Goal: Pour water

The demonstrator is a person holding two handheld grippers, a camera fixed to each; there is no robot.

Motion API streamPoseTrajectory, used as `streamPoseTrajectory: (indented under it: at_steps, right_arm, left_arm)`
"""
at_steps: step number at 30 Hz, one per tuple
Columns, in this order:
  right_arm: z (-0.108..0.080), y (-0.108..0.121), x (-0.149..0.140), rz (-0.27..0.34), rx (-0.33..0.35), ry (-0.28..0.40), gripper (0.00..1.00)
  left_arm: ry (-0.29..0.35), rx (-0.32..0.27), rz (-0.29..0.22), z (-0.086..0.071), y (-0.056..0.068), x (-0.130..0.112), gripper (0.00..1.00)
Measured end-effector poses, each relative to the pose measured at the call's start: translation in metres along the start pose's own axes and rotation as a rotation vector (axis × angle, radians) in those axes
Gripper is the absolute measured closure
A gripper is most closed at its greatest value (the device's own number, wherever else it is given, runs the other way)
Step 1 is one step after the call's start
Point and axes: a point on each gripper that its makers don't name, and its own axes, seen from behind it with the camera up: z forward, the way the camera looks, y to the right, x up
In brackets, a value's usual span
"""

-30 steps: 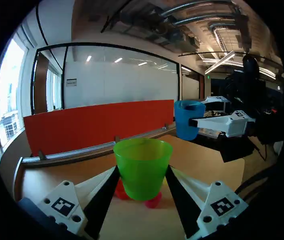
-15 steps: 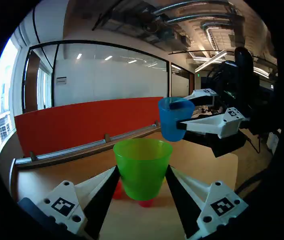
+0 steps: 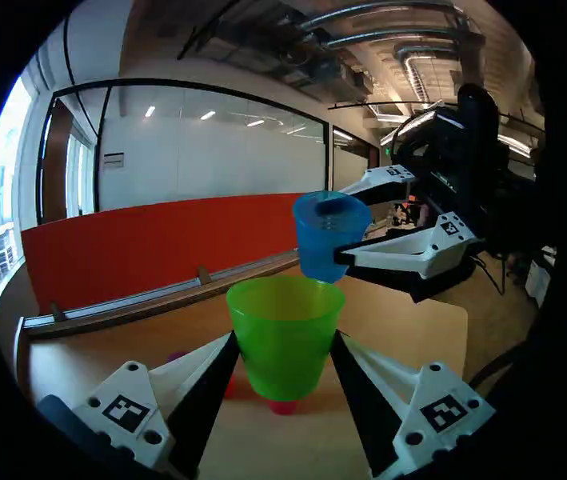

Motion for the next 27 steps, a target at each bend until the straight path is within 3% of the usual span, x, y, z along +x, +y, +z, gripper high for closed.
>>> streamPoseTrajectory:
  at_steps: [27]
  right_arm:
    - [0.016,-0.011,0.015,-0.182,0.071,-0.007,0.11]
  left_arm:
    - [-0.012,-0.022,0.009,0.011,0.006,-0.004,0.2]
